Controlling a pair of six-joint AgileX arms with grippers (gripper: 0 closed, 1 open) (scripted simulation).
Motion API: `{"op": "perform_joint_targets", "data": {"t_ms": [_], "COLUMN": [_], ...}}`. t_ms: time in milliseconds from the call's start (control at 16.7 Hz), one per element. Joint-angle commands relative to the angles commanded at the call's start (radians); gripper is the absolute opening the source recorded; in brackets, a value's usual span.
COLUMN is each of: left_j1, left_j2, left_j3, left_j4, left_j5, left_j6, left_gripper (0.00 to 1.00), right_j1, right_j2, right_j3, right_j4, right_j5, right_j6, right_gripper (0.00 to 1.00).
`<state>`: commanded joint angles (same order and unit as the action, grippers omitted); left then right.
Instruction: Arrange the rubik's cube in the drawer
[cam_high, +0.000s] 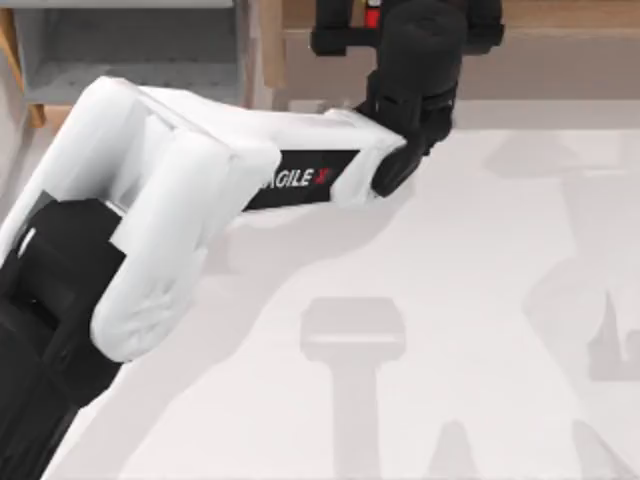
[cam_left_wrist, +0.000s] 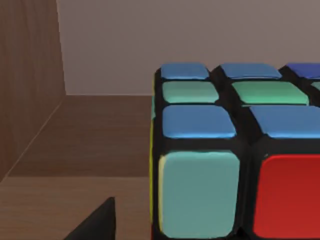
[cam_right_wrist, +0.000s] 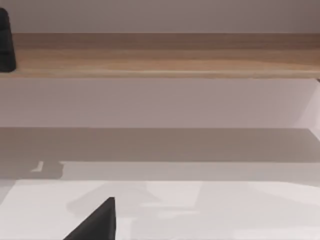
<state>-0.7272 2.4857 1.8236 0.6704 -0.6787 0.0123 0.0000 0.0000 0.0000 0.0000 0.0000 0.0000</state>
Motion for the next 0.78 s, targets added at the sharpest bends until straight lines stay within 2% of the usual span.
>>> {"op": "perform_joint_targets", "data": {"t_ms": [180,780], "left_j1": [0.000,0.000], "left_j2": [0.000,0.000], "left_j3": [0.001,0.001], "left_j4": [0.000,0.000], "left_j5": [0.000,0.000], "left_j6": [0.000,0.000], "left_gripper": [1.00,0.25], "right_j1": [0.000,0.000], "right_j2": [0.000,0.000], "right_j3": [0.000,0.000], "right_j4": [0.000,0.000], "right_j5": [0.000,0.000], "right_j6": [0.000,0.000], "right_gripper": [1.00,1.00]}}
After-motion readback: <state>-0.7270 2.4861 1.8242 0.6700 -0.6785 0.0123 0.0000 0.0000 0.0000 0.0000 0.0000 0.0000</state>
